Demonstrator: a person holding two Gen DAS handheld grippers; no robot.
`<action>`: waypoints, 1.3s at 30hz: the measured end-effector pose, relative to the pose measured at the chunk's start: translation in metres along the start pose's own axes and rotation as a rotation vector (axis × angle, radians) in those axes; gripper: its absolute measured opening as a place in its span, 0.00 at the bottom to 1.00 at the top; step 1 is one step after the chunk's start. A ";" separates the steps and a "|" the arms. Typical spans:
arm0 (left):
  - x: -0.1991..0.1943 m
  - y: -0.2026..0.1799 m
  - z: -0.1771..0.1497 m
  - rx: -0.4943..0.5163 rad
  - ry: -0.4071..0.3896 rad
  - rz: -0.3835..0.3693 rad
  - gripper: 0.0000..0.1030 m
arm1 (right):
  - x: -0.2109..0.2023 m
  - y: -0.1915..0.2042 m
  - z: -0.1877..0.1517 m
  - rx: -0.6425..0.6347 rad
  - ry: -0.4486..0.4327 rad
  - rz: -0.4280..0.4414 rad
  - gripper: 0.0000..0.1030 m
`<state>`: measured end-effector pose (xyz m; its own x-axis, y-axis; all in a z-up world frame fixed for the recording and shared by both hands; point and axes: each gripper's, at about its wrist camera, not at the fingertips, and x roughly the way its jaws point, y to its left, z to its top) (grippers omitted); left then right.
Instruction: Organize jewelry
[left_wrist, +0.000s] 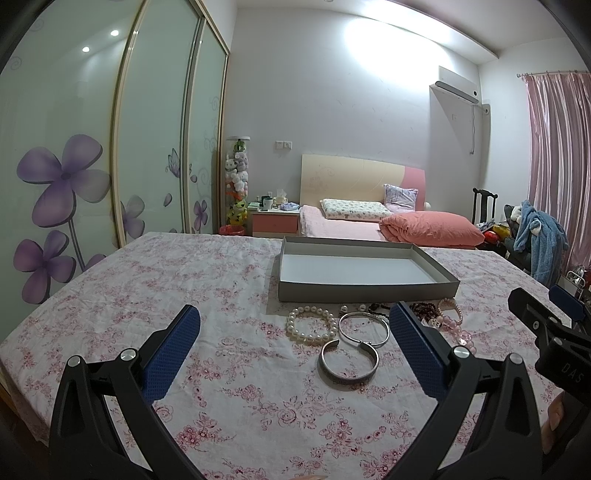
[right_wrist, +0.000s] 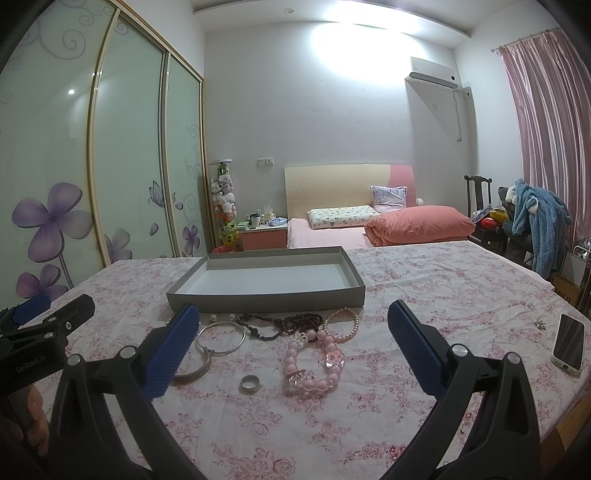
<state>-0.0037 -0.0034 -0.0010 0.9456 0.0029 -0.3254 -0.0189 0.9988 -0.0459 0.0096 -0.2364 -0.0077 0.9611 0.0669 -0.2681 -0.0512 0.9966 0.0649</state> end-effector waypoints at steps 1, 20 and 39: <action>0.000 0.000 0.000 0.000 0.000 0.000 0.98 | 0.000 0.000 0.000 0.000 0.000 0.000 0.96; -0.001 -0.001 -0.001 -0.001 0.001 0.000 0.98 | 0.001 0.000 0.000 0.001 0.001 0.001 0.96; 0.015 -0.007 -0.010 0.001 0.066 -0.003 0.98 | 0.022 -0.008 -0.005 0.016 0.085 -0.023 0.96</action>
<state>0.0071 -0.0110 -0.0153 0.9223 -0.0029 -0.3866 -0.0161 0.9988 -0.0459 0.0297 -0.2422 -0.0185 0.9355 0.0488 -0.3500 -0.0248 0.9970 0.0728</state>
